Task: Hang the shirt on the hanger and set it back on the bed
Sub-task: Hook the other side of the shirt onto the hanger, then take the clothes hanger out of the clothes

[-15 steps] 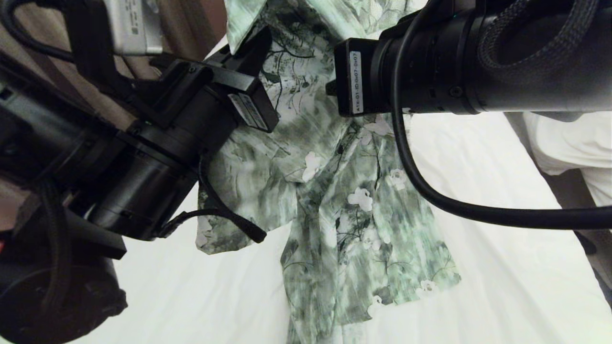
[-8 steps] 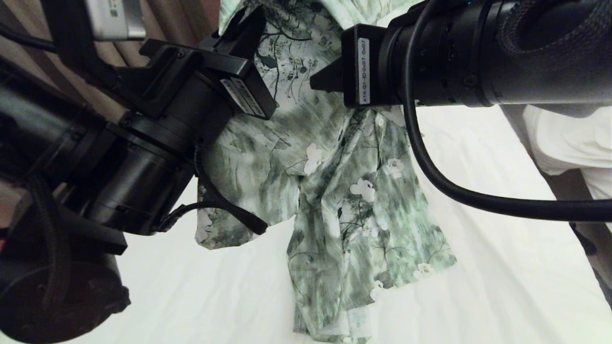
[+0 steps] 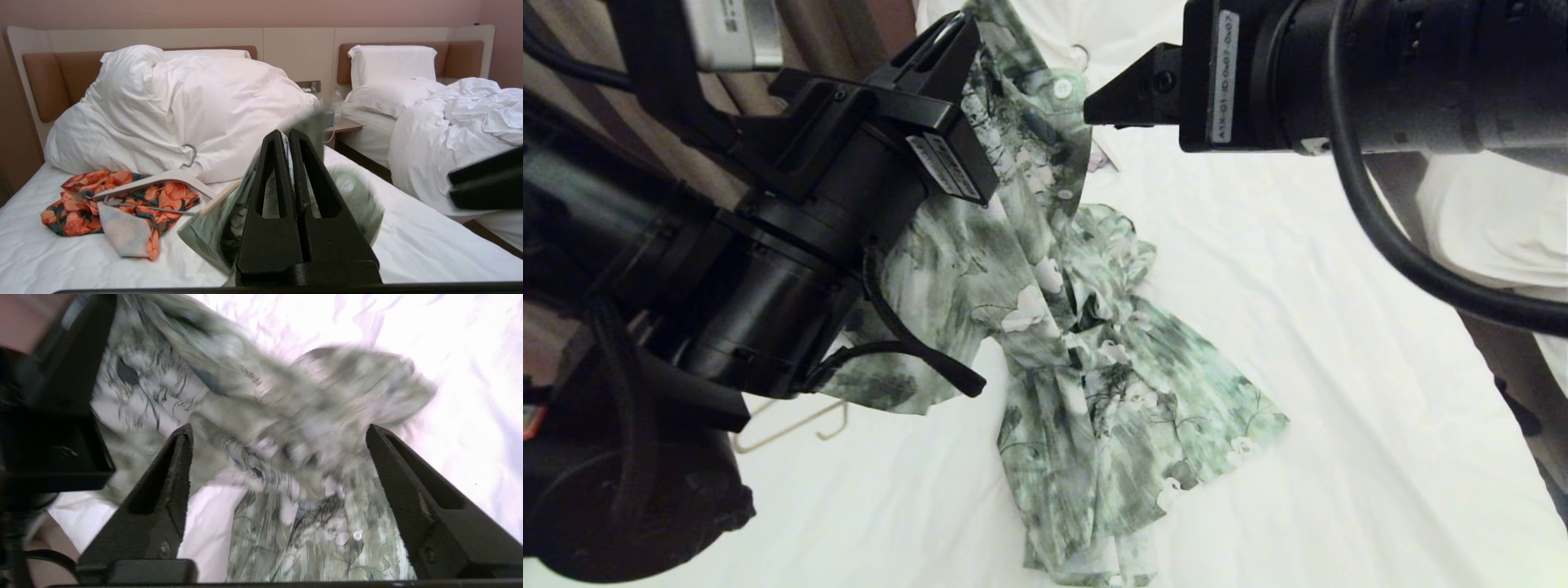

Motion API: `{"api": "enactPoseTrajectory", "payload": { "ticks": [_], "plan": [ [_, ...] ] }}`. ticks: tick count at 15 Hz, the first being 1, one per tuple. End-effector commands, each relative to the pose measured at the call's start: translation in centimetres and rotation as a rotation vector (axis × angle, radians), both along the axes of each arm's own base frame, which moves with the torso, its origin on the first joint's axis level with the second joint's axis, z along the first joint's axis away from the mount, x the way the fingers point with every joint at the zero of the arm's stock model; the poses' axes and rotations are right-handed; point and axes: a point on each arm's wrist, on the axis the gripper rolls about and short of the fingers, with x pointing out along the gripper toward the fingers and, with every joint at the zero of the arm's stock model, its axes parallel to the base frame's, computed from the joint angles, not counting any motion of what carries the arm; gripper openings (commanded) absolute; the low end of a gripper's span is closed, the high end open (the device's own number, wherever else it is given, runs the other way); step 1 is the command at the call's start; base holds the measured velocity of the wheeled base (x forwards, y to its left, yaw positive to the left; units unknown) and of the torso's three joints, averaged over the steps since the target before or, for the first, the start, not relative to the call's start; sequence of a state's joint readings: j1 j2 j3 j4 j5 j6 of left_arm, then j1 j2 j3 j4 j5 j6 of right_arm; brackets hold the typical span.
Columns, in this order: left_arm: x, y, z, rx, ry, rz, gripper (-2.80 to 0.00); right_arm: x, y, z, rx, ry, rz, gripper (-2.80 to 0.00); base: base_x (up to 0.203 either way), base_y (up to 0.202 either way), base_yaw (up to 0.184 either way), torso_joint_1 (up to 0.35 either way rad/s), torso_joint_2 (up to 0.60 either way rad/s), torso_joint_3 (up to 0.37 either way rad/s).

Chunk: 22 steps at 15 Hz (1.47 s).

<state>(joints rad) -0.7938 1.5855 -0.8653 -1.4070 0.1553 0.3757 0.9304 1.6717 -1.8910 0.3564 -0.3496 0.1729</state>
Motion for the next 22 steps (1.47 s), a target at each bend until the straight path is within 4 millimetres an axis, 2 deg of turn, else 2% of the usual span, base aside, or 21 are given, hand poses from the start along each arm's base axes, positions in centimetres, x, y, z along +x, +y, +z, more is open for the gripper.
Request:
{"api": "enactPoseTrajectory", "payload": {
  "ticks": [1,3,4,5,10,15,19,22],
  "plan": [
    [-0.1,0.0,0.0,-0.004,-0.005,0.0,-2.8,-0.4,-0.5,0.6,0.018,-0.013,-0.003,0.0,0.0,0.0,0.0,0.0,0.0,0.0],
    [-0.1,-0.1,0.0,-0.003,-0.004,-0.005,-2.8,-0.3,-0.5,0.6,0.018,-0.013,-0.006,0.0,0.0,0.0,0.0,0.0,0.0,0.0],
    [-0.1,-0.2,0.0,-0.002,-0.003,-0.005,-2.8,-0.2,-0.7,0.6,0.018,-0.014,-0.013,-2.37,0.0,0.0,0.0,0.0,0.0,0.0],
    [-0.1,-0.2,-0.1,-0.001,-0.002,-0.005,-2.8,-0.1,-0.7,0.7,0.021,-0.016,-0.014,-2.8,0.0,0.0,0.0,0.0,0.0,0.0],
    [-0.1,-0.5,-0.4,0.007,0.006,-0.013,-2.8,1.0,-0.5,0.6,0.029,-0.02,-0.038,-2.8,0.0,0.0,0.0,0.0,0.0,0.0],
    [-0.5,-1.3,-1.0,0.004,0.042,-0.064,-2.8,3.5,0.5,-0.6,0.014,0.013,-0.081,-2.8,0.0,0.0,0.0,0.0,0.0,0.0],
    [-1.4,-3.7,-4.5,0.11,0.177,-0.151,-2.8,5.0,0.0,-1.2,-0.002,0.03,-0.126,-2.8,0.0,0.0,0.0,0.0,0.0,0.0],
    [-2.7,-4.9,-6.5,0.141,0.34,-0.167,-2.8,5.9,0.0,-1.8,-0.012,0.046,-0.147,-2.8,0.0,0.0,0.0,0.0,0.0,0.0]
  ]
}}
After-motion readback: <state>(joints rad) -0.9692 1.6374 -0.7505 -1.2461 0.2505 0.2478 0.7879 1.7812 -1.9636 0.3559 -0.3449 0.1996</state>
